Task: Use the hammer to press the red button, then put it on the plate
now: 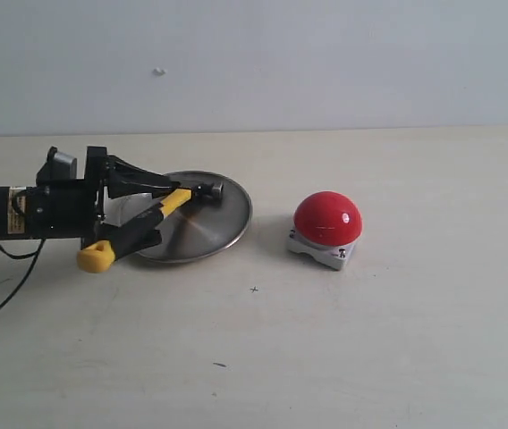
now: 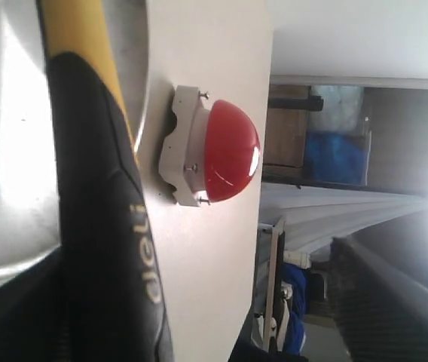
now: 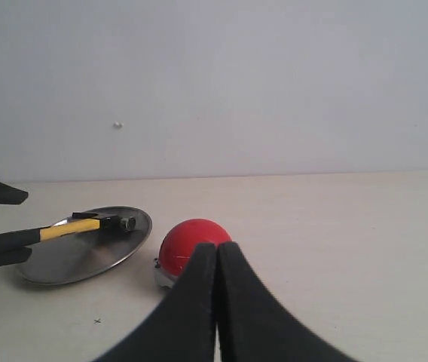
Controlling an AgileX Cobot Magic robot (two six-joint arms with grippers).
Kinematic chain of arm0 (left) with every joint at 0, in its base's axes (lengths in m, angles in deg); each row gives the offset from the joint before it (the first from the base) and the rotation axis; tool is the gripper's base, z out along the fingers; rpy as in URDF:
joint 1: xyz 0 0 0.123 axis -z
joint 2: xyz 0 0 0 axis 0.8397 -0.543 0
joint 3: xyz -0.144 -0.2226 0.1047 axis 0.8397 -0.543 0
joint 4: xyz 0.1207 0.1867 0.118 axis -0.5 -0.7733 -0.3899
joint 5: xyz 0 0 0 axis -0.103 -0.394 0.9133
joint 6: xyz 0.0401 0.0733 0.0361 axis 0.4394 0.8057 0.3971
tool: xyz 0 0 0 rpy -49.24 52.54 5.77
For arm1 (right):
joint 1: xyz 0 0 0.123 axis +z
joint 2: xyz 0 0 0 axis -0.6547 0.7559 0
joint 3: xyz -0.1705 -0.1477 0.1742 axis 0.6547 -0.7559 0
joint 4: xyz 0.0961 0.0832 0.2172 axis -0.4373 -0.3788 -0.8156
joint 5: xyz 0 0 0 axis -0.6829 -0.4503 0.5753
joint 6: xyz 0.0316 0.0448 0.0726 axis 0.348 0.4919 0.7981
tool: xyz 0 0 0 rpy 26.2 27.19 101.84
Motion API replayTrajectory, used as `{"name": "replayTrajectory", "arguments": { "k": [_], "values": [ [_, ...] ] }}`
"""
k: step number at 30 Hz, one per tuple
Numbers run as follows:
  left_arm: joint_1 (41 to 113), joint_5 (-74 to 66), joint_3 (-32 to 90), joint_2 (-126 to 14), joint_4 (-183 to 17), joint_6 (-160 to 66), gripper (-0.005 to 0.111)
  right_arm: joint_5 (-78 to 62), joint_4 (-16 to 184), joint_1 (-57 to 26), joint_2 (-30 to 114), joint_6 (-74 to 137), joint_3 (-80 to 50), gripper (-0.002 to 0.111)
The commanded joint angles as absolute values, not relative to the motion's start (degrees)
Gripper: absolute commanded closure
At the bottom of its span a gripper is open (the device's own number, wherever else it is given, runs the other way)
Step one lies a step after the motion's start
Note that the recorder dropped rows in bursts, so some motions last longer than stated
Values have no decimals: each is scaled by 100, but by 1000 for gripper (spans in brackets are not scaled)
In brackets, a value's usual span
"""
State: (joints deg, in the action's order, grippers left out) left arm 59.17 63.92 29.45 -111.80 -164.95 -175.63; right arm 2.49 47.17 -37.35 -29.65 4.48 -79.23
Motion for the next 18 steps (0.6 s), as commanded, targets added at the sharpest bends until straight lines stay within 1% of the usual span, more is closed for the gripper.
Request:
{"name": "replayTrajectory", "arguments": {
  "k": [1,4,6,9,12,18],
  "values": [
    [5979,6594,2973,-11101,-16479,-17594,27,237,4689,-3771,-2990,419,-7955,108],
    [6479,6557,2973,-11101,-16158,-17581,27,237,4689,-3771,-2990,419,-7955,108],
    [6606,6572,3069,-11101,-16349,-17480,27,237,4689,-3771,-2990,419,-7955,108],
    [6207,6578,3375,-11101,-17051,-17598,27,237,4689,-3771,-2990,419,-7955,108],
    [5887,6600,3358,-11101,-17091,-17598,27,237,4689,-3771,-2990,419,-7955,108],
    [5806,6600,3358,-11101,-17189,-17598,27,237,4689,-3771,-2990,419,-7955,108]
  ]
}}
